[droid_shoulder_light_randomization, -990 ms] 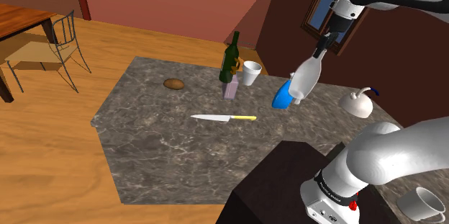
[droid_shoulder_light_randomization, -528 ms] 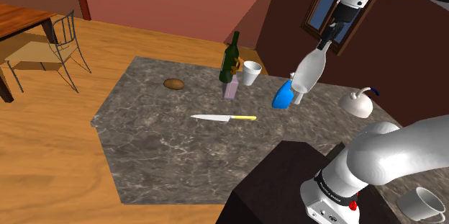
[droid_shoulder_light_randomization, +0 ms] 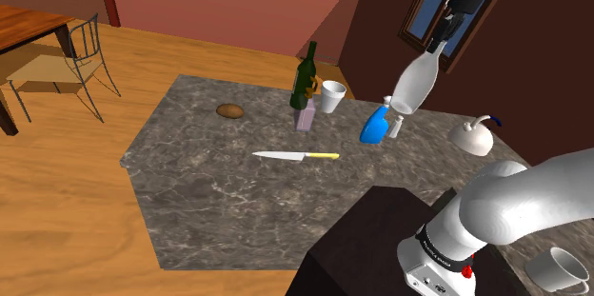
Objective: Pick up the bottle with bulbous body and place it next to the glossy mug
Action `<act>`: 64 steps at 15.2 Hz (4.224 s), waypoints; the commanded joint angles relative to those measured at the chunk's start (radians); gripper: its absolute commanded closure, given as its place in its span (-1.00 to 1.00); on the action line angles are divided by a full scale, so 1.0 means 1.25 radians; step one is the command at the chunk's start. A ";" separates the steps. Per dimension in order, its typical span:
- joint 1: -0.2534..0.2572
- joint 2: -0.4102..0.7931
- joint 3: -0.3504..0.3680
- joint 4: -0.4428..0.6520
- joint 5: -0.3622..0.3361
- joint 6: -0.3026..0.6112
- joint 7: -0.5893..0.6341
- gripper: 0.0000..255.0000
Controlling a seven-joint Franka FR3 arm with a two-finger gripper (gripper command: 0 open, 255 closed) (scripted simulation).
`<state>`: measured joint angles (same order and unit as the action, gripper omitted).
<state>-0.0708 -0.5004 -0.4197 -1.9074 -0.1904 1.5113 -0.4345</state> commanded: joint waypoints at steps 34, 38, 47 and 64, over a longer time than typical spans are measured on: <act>-0.121 -0.326 -0.070 -0.044 -0.172 -0.235 -0.205 1.00; -0.149 -0.389 -0.099 -0.063 -0.222 -0.262 -0.263 1.00; -0.200 -0.498 -0.181 -0.054 -0.350 -0.322 -0.416 1.00; -0.211 -0.577 -0.369 0.143 -0.620 -0.381 -0.766 1.00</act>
<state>-0.3408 -1.2206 -0.8600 -1.7578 -0.9379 1.0351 -1.3543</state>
